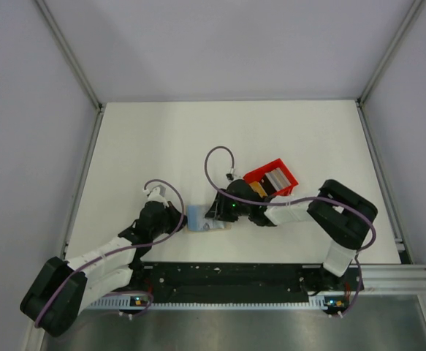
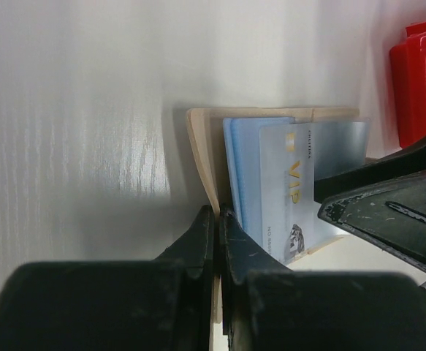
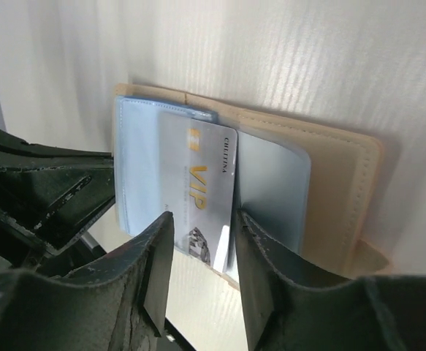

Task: Put the credit cards into the card holder
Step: Insert the credit card into the card holder.

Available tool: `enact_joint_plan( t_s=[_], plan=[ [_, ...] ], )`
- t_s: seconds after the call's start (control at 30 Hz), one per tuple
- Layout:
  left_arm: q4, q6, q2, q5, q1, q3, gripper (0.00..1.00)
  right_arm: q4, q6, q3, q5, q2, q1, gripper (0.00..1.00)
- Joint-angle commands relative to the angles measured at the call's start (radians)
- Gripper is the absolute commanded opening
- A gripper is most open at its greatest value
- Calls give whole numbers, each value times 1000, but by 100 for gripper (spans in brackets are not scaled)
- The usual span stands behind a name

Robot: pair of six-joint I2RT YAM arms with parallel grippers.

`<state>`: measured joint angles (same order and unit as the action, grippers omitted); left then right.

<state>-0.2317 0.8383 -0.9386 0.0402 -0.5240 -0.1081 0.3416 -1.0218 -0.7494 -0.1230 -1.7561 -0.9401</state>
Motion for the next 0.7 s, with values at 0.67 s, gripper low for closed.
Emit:
enact_joint_plan(
  t_s=[0.67],
  plan=[
    [-21, -24, 0, 13, -2, 10, 0, -85, 138, -137, -64, -52, -31, 37]
  ],
)
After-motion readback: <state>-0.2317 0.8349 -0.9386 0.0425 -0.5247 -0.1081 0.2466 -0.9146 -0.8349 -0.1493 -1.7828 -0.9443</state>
